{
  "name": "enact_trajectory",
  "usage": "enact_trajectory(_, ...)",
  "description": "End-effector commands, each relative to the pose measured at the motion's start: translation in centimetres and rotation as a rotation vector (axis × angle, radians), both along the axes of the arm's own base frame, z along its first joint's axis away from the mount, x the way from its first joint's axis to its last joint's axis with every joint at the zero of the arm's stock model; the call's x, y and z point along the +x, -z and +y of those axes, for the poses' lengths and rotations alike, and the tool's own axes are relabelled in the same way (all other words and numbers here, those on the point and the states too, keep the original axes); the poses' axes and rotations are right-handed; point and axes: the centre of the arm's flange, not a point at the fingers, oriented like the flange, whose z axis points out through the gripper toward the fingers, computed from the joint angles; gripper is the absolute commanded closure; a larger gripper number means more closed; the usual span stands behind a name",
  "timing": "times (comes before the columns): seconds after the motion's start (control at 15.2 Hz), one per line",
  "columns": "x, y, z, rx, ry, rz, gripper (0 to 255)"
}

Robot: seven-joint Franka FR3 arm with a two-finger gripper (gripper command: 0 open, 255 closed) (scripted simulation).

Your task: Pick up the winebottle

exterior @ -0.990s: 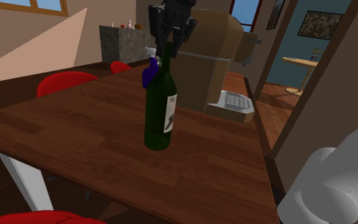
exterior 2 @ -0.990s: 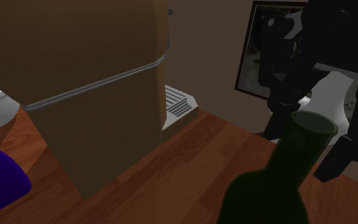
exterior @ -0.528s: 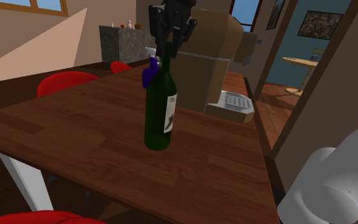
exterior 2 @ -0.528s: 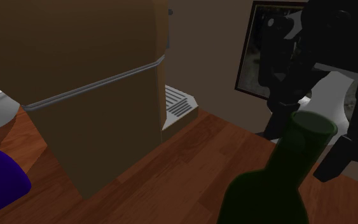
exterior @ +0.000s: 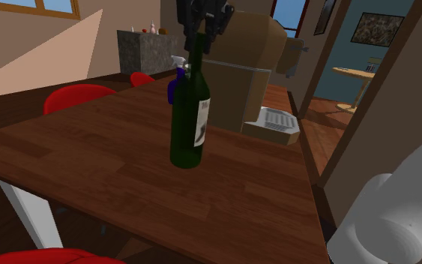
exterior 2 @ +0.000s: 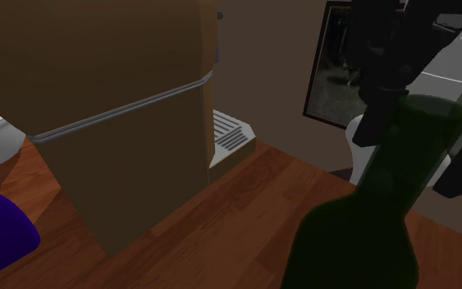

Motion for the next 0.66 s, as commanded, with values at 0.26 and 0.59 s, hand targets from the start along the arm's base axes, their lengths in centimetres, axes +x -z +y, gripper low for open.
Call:
enact_trajectory(0.26,0.0,-3.1,0.0,0.000,0.000,0.000,255)
enact_trajectory(0.59,0.0,-4.8,0.0,0.000,0.000,0.000,255)
